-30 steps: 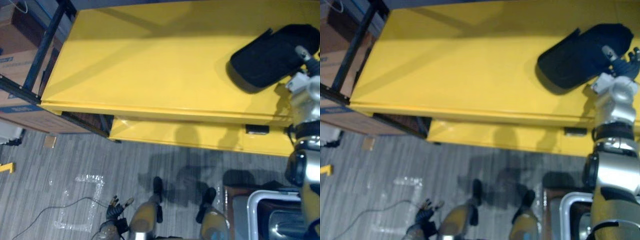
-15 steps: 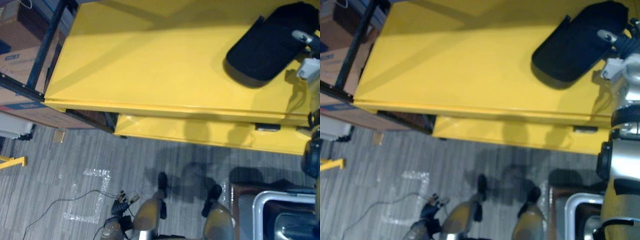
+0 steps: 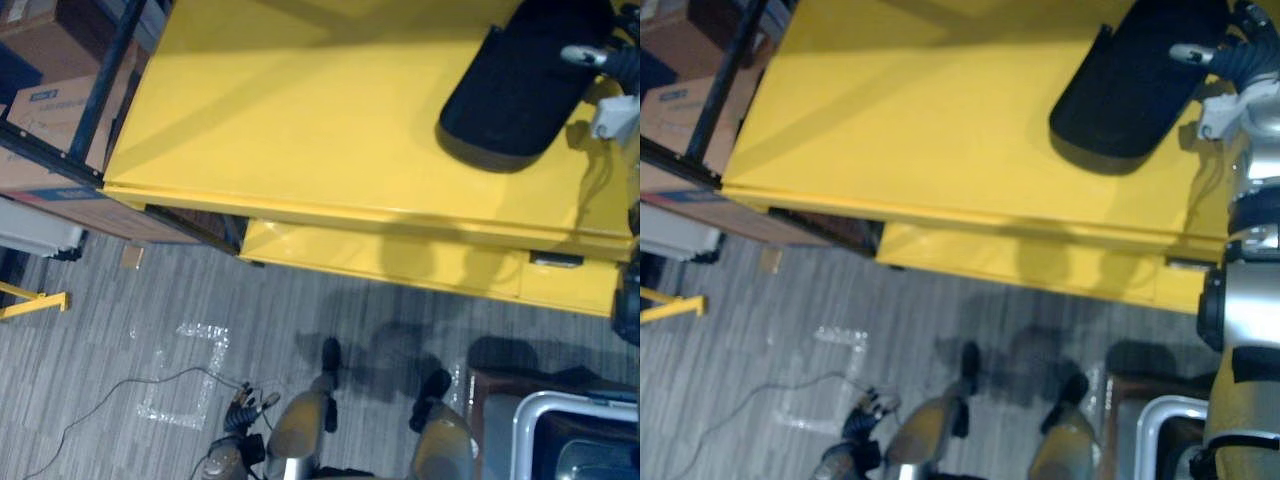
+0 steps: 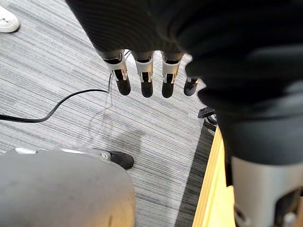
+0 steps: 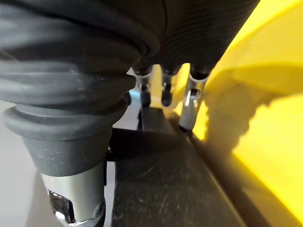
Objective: Walk over and take plastic housings, then place them on the shelf
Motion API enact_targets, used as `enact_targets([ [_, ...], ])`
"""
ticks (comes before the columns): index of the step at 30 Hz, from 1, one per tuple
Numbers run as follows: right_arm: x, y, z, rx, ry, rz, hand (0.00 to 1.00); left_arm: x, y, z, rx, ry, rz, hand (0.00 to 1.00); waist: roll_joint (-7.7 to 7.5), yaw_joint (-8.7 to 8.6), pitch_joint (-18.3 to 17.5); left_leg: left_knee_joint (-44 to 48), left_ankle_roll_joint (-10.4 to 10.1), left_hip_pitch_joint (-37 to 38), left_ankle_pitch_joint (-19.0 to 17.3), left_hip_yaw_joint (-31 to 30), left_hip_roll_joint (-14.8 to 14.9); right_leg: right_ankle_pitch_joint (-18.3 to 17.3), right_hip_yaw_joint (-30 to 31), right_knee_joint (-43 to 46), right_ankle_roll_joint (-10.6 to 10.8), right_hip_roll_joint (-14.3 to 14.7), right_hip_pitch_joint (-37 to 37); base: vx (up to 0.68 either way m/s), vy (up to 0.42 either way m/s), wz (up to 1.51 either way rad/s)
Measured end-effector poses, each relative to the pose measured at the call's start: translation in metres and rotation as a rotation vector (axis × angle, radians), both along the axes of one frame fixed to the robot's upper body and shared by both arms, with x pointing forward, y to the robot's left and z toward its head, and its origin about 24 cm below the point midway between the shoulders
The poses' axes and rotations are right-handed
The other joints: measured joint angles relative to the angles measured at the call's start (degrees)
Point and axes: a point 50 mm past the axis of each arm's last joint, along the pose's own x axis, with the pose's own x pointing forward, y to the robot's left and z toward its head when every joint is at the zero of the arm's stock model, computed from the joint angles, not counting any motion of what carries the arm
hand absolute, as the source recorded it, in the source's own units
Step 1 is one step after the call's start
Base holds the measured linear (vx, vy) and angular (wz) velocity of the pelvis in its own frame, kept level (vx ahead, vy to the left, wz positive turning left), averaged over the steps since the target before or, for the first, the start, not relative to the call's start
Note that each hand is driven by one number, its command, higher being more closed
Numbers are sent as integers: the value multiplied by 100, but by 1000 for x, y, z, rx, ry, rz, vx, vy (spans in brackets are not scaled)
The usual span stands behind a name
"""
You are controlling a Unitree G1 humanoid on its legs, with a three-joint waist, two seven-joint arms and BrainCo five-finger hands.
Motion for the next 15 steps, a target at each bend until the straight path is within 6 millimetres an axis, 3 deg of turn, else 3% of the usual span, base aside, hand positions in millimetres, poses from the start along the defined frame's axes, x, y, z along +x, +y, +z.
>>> enact_targets([
  [4, -6, -4, 10, -47, -128, -150, 0, -1, 1, 1, 4, -22, 1, 0, 2, 37, 1, -1, -5, 0, 4, 2, 9, 2, 2, -2, 1, 7, 1, 0, 0, 0],
  [6, -25, 2, 30, -135, -407, -247, 0, -5, 0, 0, 8, -23, 2, 0, 0, 32, 0, -1, -5, 18, 4, 7, 19, 50, -2, -104, 28, 42, 64, 16, -13, 0],
  [8, -37, 11, 32, -159, -523, -207, 0, -6, 1, 0, 14, -24, 1, 0, -6, 12, -2, -1, -5, 78, 4, 14, 50, 120, -38, -274, 23, 107, 206, 41, -19, 0],
  [11, -51, 47, 14, -185, -608, -13, 0, -9, 4, -1, 27, -10, 8, 0, -152, -98, -87, -7, -34, 218, -25, 77, 113, 205, -46, -556, 30, 228, 451, 40, -20, -7],
  [13, -57, 93, -23, -143, -568, 279, 0, -16, 13, -5, 57, 23, 10, 0, -410, -200, -319, -8, -58, 276, -89, 218, 231, 287, -3, -796, -18, 372, 555, 61, -40, -23],
  [15, -60, 121, -57, -92, -475, 483, 0, -20, 21, -7, 92, 41, 10, 0, -602, -258, -474, -8, -84, 391, -143, 258, 306, 319, 5, -963, -30, 470, 715, 45, -50, -16],
])
